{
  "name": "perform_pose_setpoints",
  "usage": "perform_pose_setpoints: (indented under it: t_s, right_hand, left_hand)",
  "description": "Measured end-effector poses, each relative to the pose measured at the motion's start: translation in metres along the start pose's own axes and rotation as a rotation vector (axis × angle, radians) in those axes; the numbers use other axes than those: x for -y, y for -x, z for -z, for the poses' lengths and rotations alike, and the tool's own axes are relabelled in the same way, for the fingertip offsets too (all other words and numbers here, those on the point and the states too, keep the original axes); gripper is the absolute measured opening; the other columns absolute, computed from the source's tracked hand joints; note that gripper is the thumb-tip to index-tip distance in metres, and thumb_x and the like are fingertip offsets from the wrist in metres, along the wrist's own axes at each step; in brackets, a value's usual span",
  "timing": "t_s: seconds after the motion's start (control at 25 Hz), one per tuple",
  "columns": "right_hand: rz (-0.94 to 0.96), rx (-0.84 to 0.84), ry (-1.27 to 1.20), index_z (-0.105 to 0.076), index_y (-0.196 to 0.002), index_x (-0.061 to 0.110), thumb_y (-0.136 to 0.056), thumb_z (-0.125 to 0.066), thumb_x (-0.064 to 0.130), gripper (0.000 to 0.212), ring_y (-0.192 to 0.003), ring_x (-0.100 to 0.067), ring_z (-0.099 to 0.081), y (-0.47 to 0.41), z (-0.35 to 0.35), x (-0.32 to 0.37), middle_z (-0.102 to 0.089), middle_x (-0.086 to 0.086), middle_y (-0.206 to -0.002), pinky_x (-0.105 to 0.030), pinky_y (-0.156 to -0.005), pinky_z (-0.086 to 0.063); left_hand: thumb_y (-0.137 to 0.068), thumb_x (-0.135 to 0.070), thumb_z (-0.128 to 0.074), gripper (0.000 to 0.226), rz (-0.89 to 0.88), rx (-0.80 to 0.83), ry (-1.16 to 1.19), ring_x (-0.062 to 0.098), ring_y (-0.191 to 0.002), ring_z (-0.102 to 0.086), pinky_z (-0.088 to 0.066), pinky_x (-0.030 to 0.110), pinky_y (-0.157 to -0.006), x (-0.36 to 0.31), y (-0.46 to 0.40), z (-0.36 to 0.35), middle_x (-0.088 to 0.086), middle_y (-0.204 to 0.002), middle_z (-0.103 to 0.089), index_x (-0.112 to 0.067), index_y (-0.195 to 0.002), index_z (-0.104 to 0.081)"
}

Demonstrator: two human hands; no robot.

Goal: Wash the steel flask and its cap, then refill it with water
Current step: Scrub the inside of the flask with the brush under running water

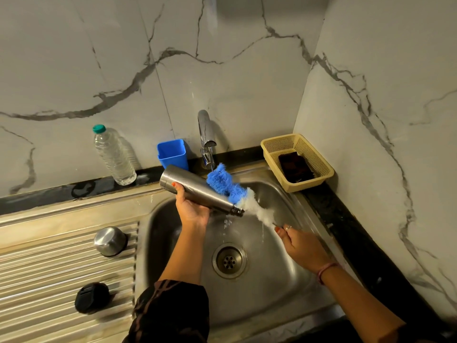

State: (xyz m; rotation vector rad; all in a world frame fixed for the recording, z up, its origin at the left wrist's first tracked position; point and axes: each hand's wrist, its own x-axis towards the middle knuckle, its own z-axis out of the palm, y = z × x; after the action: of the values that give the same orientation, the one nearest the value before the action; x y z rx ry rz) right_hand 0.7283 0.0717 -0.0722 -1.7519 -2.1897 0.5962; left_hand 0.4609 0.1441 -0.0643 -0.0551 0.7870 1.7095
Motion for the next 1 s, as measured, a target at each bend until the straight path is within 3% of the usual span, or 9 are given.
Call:
perform_pose_setpoints:
  t_s: [0.08,0.16,0.4,0.48,0.72,0.88,1.0]
  right_hand:
    - [0.032,0.012,-0.004,-0.06,-0.086,0.017,-0.101,-0.038,0.035,0.032,-0.042,-0.004,-0.039,-0.01,0.001,0.008,-0.041,0.01,-0.049,-0.021,-0.045,-0.034]
    - [0.074,0.022,0.01,-0.059,-0.094,0.013,-0.102,-0.036,0.035,0.032,-0.044,-0.004,-0.038,-0.023,0.003,0.02,-0.041,0.009,-0.051,-0.021,-0.045,-0.032]
    - [0.068,-0.012,-0.009,-0.054,-0.083,0.013,-0.102,-0.031,0.037,0.038,-0.044,-0.005,-0.035,-0.033,0.004,0.031,-0.04,0.007,-0.054,-0.019,-0.045,-0.027]
    - [0.08,-0.013,0.019,-0.055,-0.086,0.014,-0.102,-0.034,0.035,0.033,-0.044,-0.005,-0.035,-0.03,0.005,0.029,-0.039,0.009,-0.053,-0.021,-0.044,-0.028]
    - [0.05,-0.019,0.016,-0.037,-0.067,0.027,-0.102,-0.033,0.034,0.036,-0.041,-0.004,-0.03,-0.03,0.013,0.037,-0.035,0.008,-0.05,-0.017,-0.042,-0.023]
    - [0.053,-0.025,-0.009,-0.037,-0.066,0.027,-0.102,-0.033,0.035,0.037,-0.042,-0.006,-0.032,-0.032,0.014,0.039,-0.037,0.008,-0.05,-0.019,-0.044,-0.025]
    - [0.074,-0.008,-0.026,-0.05,-0.074,0.016,-0.101,-0.033,0.036,0.037,-0.043,-0.008,-0.035,-0.027,0.004,0.038,-0.04,0.006,-0.052,-0.022,-0.044,-0.028]
  left_hand:
    - [-0.09,-0.052,-0.059,0.062,0.032,0.031,-0.07,0.032,-0.115,-0.061,-0.042,0.054,-0.106,0.009,0.005,0.002,0.013,-0.123,-0.065,-0.013,-0.137,-0.049]
    - [-0.091,-0.053,-0.057,0.055,0.086,0.082,-0.129,0.032,-0.116,-0.061,-0.042,0.054,-0.106,0.019,0.012,0.004,0.012,-0.123,-0.067,-0.016,-0.132,-0.055]
    - [-0.09,-0.058,-0.054,0.057,0.172,0.11,-0.242,0.031,-0.118,-0.06,-0.044,0.053,-0.104,0.029,0.016,0.001,0.011,-0.124,-0.067,-0.02,-0.132,-0.057]
    - [-0.091,-0.059,-0.052,0.055,0.181,0.11,-0.242,0.031,-0.117,-0.06,-0.047,0.049,-0.098,0.029,0.016,0.002,0.011,-0.125,-0.066,-0.021,-0.13,-0.059]
    - [-0.083,-0.061,-0.06,0.066,0.177,0.117,-0.299,0.032,-0.106,-0.065,-0.055,0.044,-0.081,0.033,0.019,0.001,0.015,-0.117,-0.067,-0.02,-0.135,-0.052]
    - [-0.089,-0.056,-0.058,0.058,0.188,0.144,-0.311,0.033,-0.108,-0.065,-0.053,0.048,-0.09,0.033,0.018,0.003,0.013,-0.115,-0.069,-0.019,-0.134,-0.053]
    - [-0.093,-0.052,-0.055,0.054,0.203,0.148,-0.317,0.032,-0.114,-0.064,-0.049,0.051,-0.098,0.033,0.017,-0.002,0.011,-0.118,-0.071,-0.018,-0.134,-0.055]
